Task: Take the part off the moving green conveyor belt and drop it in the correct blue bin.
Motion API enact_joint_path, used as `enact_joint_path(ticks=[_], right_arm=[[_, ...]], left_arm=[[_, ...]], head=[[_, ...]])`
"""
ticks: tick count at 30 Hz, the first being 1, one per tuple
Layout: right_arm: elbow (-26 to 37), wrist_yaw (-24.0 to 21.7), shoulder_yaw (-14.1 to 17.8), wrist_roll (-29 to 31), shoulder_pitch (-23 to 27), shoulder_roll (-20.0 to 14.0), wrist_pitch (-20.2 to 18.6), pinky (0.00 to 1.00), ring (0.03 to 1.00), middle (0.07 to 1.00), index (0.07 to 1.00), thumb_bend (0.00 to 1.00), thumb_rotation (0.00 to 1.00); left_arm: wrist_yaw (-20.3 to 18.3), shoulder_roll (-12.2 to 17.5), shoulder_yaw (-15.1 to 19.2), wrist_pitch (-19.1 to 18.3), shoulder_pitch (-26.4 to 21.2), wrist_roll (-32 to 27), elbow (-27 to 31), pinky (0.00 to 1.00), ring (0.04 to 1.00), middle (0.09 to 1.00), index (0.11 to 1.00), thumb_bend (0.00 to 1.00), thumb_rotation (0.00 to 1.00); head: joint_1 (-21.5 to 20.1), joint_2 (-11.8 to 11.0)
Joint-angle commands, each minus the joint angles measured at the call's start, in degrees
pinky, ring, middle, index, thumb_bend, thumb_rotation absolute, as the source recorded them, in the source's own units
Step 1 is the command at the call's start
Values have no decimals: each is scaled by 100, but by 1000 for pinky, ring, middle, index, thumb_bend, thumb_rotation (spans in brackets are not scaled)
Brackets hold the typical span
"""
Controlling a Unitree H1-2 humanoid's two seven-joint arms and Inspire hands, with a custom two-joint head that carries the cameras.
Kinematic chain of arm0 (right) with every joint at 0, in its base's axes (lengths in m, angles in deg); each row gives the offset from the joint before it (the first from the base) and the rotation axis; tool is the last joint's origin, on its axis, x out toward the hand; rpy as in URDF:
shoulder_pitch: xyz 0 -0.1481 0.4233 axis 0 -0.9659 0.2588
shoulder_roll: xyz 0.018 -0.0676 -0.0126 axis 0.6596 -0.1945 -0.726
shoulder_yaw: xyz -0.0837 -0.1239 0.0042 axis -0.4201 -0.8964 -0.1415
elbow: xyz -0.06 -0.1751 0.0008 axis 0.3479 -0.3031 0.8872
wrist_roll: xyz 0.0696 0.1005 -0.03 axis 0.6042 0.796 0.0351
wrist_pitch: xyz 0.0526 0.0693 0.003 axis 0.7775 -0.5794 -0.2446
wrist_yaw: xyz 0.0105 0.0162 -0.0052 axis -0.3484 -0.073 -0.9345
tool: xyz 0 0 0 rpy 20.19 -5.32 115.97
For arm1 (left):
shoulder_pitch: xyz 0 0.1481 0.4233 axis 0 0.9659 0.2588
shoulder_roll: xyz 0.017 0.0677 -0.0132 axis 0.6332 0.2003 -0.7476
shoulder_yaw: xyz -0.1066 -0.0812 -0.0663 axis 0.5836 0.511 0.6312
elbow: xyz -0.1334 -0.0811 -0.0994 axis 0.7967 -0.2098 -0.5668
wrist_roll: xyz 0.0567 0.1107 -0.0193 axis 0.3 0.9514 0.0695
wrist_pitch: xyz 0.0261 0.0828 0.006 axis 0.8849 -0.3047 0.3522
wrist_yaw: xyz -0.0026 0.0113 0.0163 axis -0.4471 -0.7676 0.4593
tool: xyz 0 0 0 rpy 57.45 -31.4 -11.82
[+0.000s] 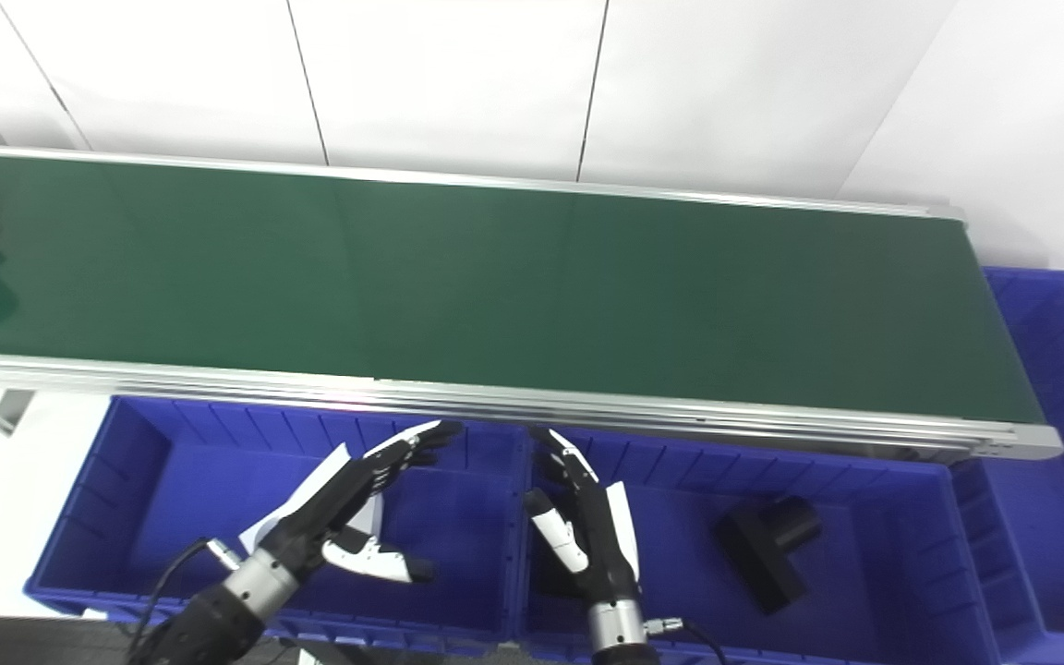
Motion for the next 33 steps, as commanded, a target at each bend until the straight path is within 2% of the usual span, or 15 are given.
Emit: enact_joint_path(ticks=[1,10,16,20,21,22,27,33], right_arm=[[-21,-17,-102,21,124,125,195,821,838,888,833,899,932],[134,91,-178,-25,87,43,194,826,855,889,835,926,952],[328,189,-212,-29,49,-48,195,836,848,876,837,909,953],[684,151,-141,127,-86,-146,195,827,847,880,818,899,934],[804,120,-104,182,-146,-191,195,827,847,880,817,898,933],[925,124,-74,201,-209,-233,195,830,848,883,816,898,933],[1357,159,7,188,-477,-445,195,850,849,881,829,868,968],[1578,396,-228,-144,-527,-716,195,863,872,883,831,853,976]], left_arm=[[80,23,-4,235,-67,-37,61,889,918,932,894,847,454],[32,17,-49,234,-115,-188,-113,904,929,937,892,855,462],[66,-54,-28,236,-173,-221,-245,894,928,939,889,856,451],[241,-161,-66,236,-194,-95,-294,887,922,932,888,857,473],[330,-208,-101,236,-196,-34,-296,884,920,931,888,857,475],[399,-249,-132,236,-200,6,-290,873,912,926,884,859,470],[518,-392,-230,236,-179,-4,-205,871,916,927,881,855,451],[616,-464,-243,236,-108,-9,-82,886,925,934,880,853,460]], head=[[12,17],[233,67],[273,59],[567,89],[824,113],[899,119],[1333,162],[1517,107]])
